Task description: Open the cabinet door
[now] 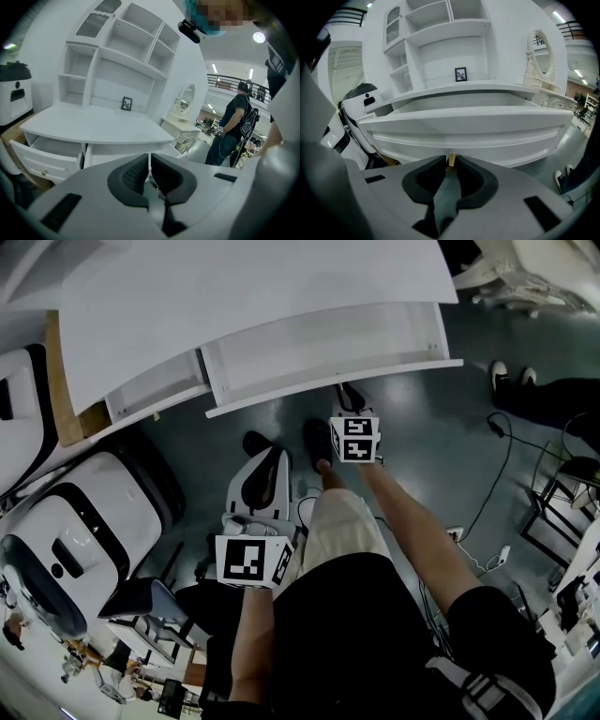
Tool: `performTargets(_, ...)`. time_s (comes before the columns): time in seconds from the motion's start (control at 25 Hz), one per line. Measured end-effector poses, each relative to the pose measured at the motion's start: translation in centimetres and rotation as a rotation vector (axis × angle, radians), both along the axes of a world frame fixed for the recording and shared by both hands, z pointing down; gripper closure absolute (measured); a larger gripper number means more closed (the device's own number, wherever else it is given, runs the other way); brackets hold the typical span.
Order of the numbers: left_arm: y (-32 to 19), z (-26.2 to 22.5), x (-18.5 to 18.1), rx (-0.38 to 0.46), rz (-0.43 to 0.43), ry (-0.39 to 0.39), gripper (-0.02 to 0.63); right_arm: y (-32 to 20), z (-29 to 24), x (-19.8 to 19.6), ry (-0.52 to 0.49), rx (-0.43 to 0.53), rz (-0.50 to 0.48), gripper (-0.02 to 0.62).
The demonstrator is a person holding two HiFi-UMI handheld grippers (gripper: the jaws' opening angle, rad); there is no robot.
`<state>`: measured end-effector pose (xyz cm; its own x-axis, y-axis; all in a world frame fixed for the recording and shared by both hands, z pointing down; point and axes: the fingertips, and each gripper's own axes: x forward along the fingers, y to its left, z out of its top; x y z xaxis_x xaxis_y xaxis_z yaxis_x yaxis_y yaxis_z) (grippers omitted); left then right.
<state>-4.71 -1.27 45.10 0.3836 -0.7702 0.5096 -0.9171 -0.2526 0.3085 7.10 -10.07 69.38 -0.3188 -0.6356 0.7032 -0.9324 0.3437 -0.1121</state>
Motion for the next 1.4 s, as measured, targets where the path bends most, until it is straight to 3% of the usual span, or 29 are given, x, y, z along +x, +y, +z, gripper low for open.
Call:
performTargets(0.88,2.6,-0.4,0.5,-0.021,-0.045,-0.013,0.572,5.7,0.0,1.4,0.015,-0.045,-0.029,0.505)
performTargets(1.4,3.3,-0.9,1.6,-0.028,-0.031,-0.029,0.572,9.4,0.1,2.1,0.012,-0.072,-0.054,0.505)
